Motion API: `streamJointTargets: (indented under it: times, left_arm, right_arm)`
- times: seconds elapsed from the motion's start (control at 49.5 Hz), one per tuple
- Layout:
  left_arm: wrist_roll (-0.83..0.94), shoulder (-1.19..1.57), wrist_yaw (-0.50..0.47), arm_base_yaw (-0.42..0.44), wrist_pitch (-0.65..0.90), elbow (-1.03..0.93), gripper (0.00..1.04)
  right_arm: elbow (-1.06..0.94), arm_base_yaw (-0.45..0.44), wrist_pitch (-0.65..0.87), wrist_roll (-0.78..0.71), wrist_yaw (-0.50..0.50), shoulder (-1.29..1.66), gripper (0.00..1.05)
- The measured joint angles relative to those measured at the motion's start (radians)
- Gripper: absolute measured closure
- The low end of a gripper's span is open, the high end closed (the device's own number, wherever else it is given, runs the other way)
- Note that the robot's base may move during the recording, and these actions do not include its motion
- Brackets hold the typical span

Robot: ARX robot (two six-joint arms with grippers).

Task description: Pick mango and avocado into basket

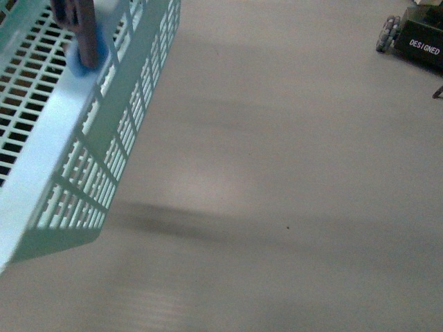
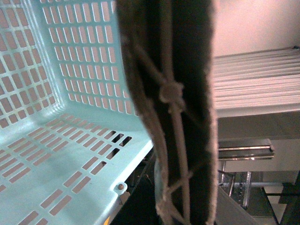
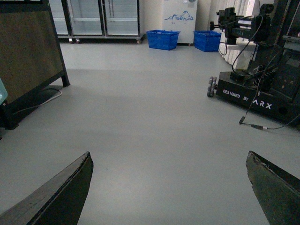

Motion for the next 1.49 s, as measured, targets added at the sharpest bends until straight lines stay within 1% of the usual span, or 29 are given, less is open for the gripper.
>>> streamJointTargets:
  times: [0.141,0.283,0.323,0.424,0.525,0.667,0.848,1.495]
  left_arm:
    - [-0.026,-0.111,-0.057,-0.060,-0.110,0.037,0.96]
    - [-0.046,-0.177,-0.082,-0.088,-0.195,0.045,0.96]
    - [-0.034,-0.192,-0.102,-0.098,-0.225,0.045,0.96]
    - [0.006,-0.204,-0.117,-0.105,-0.259,0.045,0.96]
    - [0.046,-0.205,-0.130,-0.105,-0.263,0.045,0.96]
    - [0.058,-0.206,-0.139,-0.105,-0.264,0.045,0.96]
    - [0.058,-0.206,-0.125,-0.106,-0.264,0.045,0.96]
    - [0.059,-0.208,-0.129,-0.106,-0.265,0.045,0.96]
  right_arm:
    - [0.000,0.000,0.000,0.000,0.000,0.000,0.08]
    - [0.000,0.000,0.000,0.000,0.000,0.000,0.08]
    - [0.000,0.000,0.000,0.000,0.000,0.000,0.08]
    - [0.000,0.000,0.000,0.000,0.000,0.000,0.08]
    - [0.000,0.000,0.000,0.000,0.000,0.000,0.08]
    - [0.000,0.000,0.000,0.000,0.000,0.000,0.08]
    - [0.000,0.000,0.000,0.000,0.000,0.000,0.08]
    - [0.000,0.000,0.000,0.000,0.000,0.000,0.08]
